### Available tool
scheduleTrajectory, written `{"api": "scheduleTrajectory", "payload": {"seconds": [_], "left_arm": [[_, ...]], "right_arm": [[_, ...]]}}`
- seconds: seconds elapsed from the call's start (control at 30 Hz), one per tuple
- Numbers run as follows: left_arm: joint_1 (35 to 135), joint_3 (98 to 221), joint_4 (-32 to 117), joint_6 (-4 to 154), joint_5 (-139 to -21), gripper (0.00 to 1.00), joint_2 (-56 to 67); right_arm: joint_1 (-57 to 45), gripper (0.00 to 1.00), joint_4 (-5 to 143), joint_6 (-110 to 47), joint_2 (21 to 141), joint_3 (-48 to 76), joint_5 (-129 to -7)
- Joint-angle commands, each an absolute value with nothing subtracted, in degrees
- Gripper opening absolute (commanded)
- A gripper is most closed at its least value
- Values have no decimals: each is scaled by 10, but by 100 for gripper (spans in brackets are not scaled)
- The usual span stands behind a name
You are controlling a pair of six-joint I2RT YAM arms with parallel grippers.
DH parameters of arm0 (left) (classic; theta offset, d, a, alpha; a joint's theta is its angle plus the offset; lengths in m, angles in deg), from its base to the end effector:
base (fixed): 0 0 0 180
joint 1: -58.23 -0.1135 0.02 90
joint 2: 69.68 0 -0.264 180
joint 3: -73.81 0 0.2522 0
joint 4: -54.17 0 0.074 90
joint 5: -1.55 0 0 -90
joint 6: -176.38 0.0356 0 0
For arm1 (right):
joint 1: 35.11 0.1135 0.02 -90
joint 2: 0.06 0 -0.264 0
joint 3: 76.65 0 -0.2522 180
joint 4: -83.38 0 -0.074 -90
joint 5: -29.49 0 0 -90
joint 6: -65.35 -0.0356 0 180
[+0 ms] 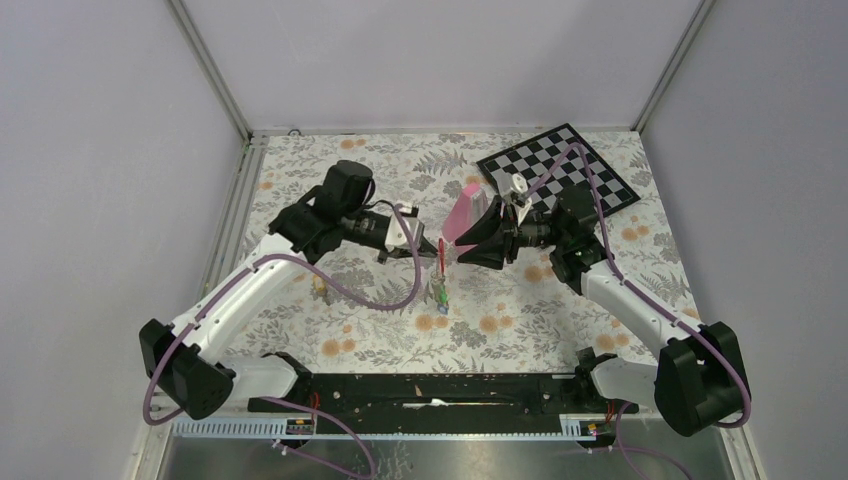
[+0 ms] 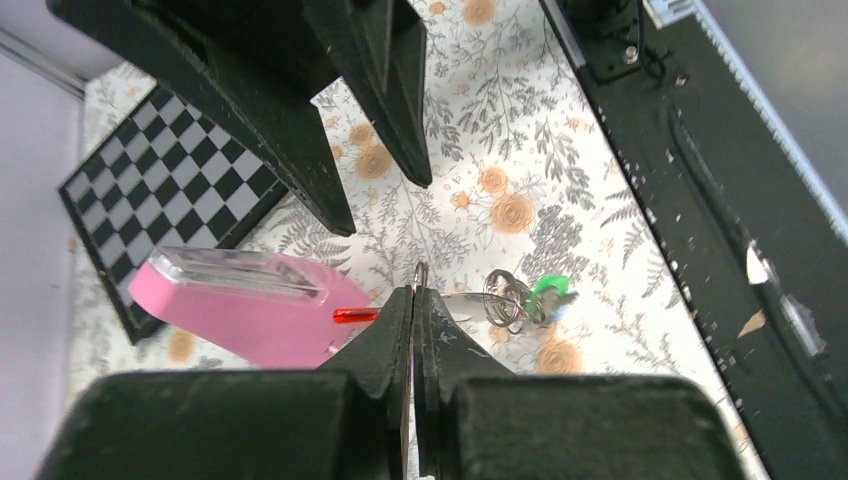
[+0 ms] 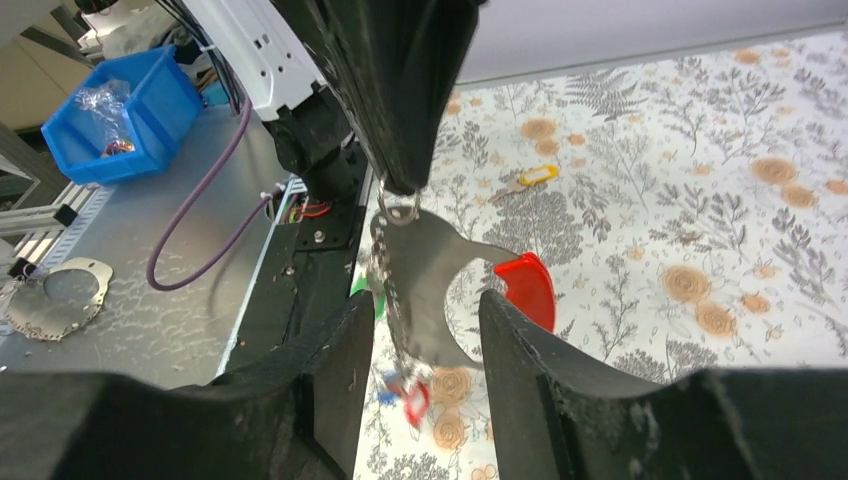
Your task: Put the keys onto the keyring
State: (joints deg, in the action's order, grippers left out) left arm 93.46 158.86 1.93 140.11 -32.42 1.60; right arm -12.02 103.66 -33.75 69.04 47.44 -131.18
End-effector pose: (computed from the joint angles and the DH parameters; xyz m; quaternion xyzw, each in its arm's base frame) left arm 0.1902 -0.1705 0.3652 0.7027 0.4242 -0.3558 0.4468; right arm 0.2228 0.1315 0.3132 -0.4960 0.4833 0.5374 0.4813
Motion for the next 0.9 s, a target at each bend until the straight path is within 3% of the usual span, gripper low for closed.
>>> {"api": "scheduleTrajectory", "payload": {"seconds": [0.0,0.3,0.43,0.67,0.87], "left_arm": [[935,1592,-57,1606,-319,0,-16],[935,1540,-63,1681,-289,0,-34],[935,1535,-26,1601,-300,0,-33],[935,1528,106,1284,-344,0,-23],[932,1528,154,1150,-366,0,-13]], "right_arm": [[-123,51,951,-250,680,449,-1323],[-123,51,937,-249,687,451,-1322],[-123,51,926,-232,686,449,-1315],[-120,51,951,-275,694,434,-1314],[-117,51,932,-271,699,414,-1299]]}}
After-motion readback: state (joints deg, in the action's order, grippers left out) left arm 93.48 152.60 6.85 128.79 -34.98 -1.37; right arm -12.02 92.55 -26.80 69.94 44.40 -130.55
